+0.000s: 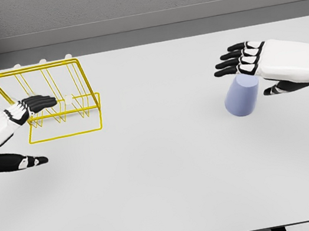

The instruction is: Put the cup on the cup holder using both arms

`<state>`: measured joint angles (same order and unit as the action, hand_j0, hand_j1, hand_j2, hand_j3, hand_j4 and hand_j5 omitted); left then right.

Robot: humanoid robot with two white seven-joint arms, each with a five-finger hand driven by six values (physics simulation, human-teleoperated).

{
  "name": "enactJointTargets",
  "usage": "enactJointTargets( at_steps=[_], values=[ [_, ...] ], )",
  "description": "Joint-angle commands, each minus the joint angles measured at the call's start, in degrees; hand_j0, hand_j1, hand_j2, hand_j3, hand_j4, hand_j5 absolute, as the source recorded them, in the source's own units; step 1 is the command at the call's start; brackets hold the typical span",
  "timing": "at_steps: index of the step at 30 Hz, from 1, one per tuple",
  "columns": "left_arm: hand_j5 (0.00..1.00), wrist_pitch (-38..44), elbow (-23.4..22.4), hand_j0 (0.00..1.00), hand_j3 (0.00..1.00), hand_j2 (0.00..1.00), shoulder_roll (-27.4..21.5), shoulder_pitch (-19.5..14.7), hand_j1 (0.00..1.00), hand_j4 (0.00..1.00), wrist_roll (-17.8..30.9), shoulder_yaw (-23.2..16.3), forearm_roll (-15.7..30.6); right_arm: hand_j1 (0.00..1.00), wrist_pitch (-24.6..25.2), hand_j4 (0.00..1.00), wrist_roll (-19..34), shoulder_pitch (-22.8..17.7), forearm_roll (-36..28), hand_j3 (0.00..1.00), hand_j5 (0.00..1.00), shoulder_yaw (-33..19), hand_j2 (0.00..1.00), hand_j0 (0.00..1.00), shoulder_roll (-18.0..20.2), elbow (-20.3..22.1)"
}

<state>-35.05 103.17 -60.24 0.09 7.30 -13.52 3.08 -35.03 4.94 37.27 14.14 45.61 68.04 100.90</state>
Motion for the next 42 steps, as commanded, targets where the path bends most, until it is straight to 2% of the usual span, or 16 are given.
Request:
enactJointTargets(
  at_steps=[1,5,7,9,11,12,14,17,22,24,26,29,34,37,39,42],
  values=[
    [1.0,0.05,0.01,1.0,1.0,1.0,0.83,0.0,1.0,1.0,-0.1,-1.07,0.52,1.0,0.03,1.0,-0.02,0.0,-0.08,1.0,1.0,0.18,1.0,1.0,0.17,0.0],
    [1.0,0.05,0.01,1.0,1.0,1.0,0.83,0.0,1.0,1.0,-0.18,-1.59,0.61,1.0,0.03,1.0,-0.02,0.0,0.27,1.0,1.0,1.5,1.0,1.0,0.43,-0.18],
    [1.0,0.05,0.01,1.0,1.0,1.0,1.0,0.09,1.0,1.0,-0.18,-2.21,0.7,1.0,0.03,1.0,-0.02,0.88,3.17,1.0,1.0,1.06,1.0,1.0,-0.36,-4.66],
    [1.0,0.05,0.01,1.0,1.0,1.0,0.91,0.09,1.0,1.0,-0.18,-4.4,2.54,1.0,0.03,1.0,0.15,2.11,3.26,1.0,1.0,1.06,1.0,1.0,-0.54,-6.85],
    [1.0,0.05,0.01,1.0,1.0,1.0,0.91,0.09,1.0,1.0,-0.18,-5.72,3.86,1.0,0.03,1.0,5.95,2.02,3.08,1.0,1.0,0.18,1.0,1.0,-0.89,-8.08],
    [1.0,0.05,0.01,1.0,1.0,1.0,0.91,0.09,1.0,1.0,-0.18,-6.25,3.86,1.0,0.03,1.0,6.74,2.11,3.08,1.0,1.0,-0.96,1.0,1.0,-2.81,-9.41],
    [1.0,0.05,0.01,1.0,1.0,1.0,0.83,0.09,1.0,1.0,-0.18,-8.1,3.86,1.0,0.03,1.0,10.34,3.96,3.7,1.0,1.0,-1.05,1.0,1.0,-4.22,-10.29],
    [1.0,0.05,0.01,1.0,1.0,1.0,0.83,0.09,1.0,1.0,-0.18,-10.2,3.95,1.0,0.03,1.0,11.84,4.75,6.33,1.0,1.0,-1.05,1.0,1.0,-6.69,-11.43],
    [1.0,0.05,0.01,1.0,1.0,1.0,0.83,0.09,1.0,1.0,-0.27,-13.81,4.04,1.0,0.03,1.0,14.3,5.54,7.21,1.0,1.0,-0.7,1.0,1.0,-7.83,-11.43],
    [1.0,0.05,0.01,1.0,1.0,1.0,0.83,0.09,1.0,1.0,-0.27,-14.69,6.93,1.0,0.03,1.0,14.3,5.89,8.53,1.0,1.0,-0.26,1.0,1.0,-8.71,-11.69],
    [1.0,0.05,0.01,1.0,1.0,1.0,0.74,0.09,1.0,1.0,-0.27,-15.83,11.15,1.0,0.03,1.0,14.3,5.98,9.94,1.0,1.0,-0.08,1.0,1.0,-10.55,-14.85],
    [1.0,0.05,0.01,1.0,1.0,1.0,0.56,0.09,1.0,1.0,-0.27,-16.97,16.52,1.0,0.03,1.0,14.39,6.59,11.17,1.0,1.0,1.41,1.0,1.0,-12.31,-16.17],
    [1.0,0.05,0.01,1.0,1.0,1.0,0.56,-0.18,1.0,1.0,-0.1,-21.8,19.24,1.0,0.03,1.0,14.39,6.5,12.05,1.0,1.0,3.08,1.0,1.0,-13.37,-17.49],
    [1.0,0.05,0.01,1.0,1.0,1.0,0.56,-1.49,1.0,1.0,0.26,-23.65,25.48,1.0,0.03,1.0,14.39,6.5,12.14,1.0,1.0,3.87,1.0,1.0,-13.81,-17.93],
    [1.0,0.05,0.01,1.0,1.0,1.0,0.56,-4.04,1.0,1.0,0.34,-26.38,28.38,1.0,0.03,1.0,14.39,6.59,12.49,1.0,1.0,4.14,1.0,1.0,-14.07,-18.81],
    [1.0,0.05,0.01,1.0,1.0,1.0,0.39,-5.27,1.0,1.0,1.22,-26.55,33.56,1.0,0.03,1.0,14.48,6.59,13.54,1.0,1.0,4.14,1.0,1.0,-15.21,-19.43]
  ],
)
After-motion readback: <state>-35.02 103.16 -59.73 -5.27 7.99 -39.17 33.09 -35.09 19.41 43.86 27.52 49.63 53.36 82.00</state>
